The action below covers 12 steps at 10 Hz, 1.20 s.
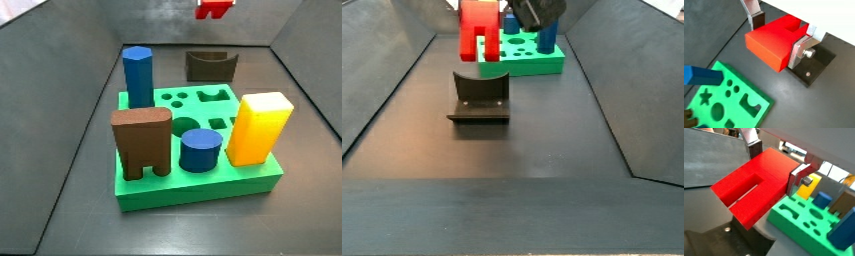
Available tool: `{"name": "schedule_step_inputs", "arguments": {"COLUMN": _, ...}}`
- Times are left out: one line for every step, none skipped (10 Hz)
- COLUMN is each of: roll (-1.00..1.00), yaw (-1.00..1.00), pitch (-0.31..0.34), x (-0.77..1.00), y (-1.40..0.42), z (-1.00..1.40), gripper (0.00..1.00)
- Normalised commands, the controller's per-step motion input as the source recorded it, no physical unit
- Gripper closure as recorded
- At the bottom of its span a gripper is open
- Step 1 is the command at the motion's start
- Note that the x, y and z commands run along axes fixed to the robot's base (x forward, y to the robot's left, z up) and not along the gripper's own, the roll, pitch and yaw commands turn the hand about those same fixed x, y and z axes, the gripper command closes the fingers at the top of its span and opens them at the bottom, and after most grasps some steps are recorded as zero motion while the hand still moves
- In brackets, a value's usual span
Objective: Pick up the double-square object. Move up. Rotate the double-square object. Place the double-square object on the fixture. Regrasp the double-square object. Move to above the board. Insert the double-square object.
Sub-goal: Place the double-square object on the fixture.
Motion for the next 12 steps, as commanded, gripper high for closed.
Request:
{"name": "schedule_step_inputs", "arguments": {"roll": -0.34, "yaw": -0.1, "pitch": 0.094, "x": 0.09, "y": 0.04, "z": -0.01, "gripper": 1.0}}
{"name": "schedule_step_inputs", "arguments": {"roll": -0.24, "yaw": -0.09, "pitch": 0.076, "x": 0.08, "y": 0.03, "z": 0.0, "gripper": 1.0}}
{"name": "schedule_step_inputs", "arguments": {"roll": -1.0, "yaw": -0.11, "pitch": 0.174, "x": 0.13, "y": 0.13, "z": -1.0, "gripper": 1.0}}
{"name": "schedule_step_inputs", "arguments": {"roll": -1.0, "yaw": -0.12, "pitch": 0.164, "x": 0.13, "y": 0.14, "z": -1.0, "gripper": 1.0}}
{"name": "schedule_step_inputs", "arguments": {"roll": -0.92, "yaw": -0.15, "pitch": 0.187, "x": 0.15, "y": 0.14, "z": -1.0, "gripper": 1.0}}
{"name": "schedule_step_inputs", "arguments": {"roll": -0.76, "yaw": -0.16, "pitch": 0.167, "x": 0.16, "y": 0.14, "z": -1.0, "gripper": 1.0}}
{"name": "schedule_step_inputs", "arguments": {"roll": -0.6, "yaw": -0.18, "pitch": 0.134, "x": 0.17, "y": 0.14, "z": -1.0, "gripper": 1.0}}
{"name": "schedule_step_inputs", "arguments": {"roll": -0.43, "yaw": -0.19, "pitch": 0.099, "x": 0.17, "y": 0.14, "z": -1.0, "gripper": 1.0}}
{"name": "schedule_step_inputs", "arguments": {"roll": -0.25, "yaw": -0.18, "pitch": 0.055, "x": 0.18, "y": 0.13, "z": -1.0, "gripper": 1.0}}
{"name": "schedule_step_inputs", "arguments": {"roll": -0.2, "yaw": -0.17, "pitch": 0.028, "x": 0.19, "y": 0.14, "z": -1.0, "gripper": 1.0}}
{"name": "schedule_step_inputs", "arguments": {"roll": -0.18, "yaw": -0.16, "pitch": 0.014, "x": 0.17, "y": 0.13, "z": -0.88, "gripper": 1.0}}
{"name": "schedule_step_inputs", "arguments": {"roll": -0.17, "yaw": -0.13, "pitch": -0.015, "x": 0.13, "y": 0.09, "z": -0.55, "gripper": 1.0}}
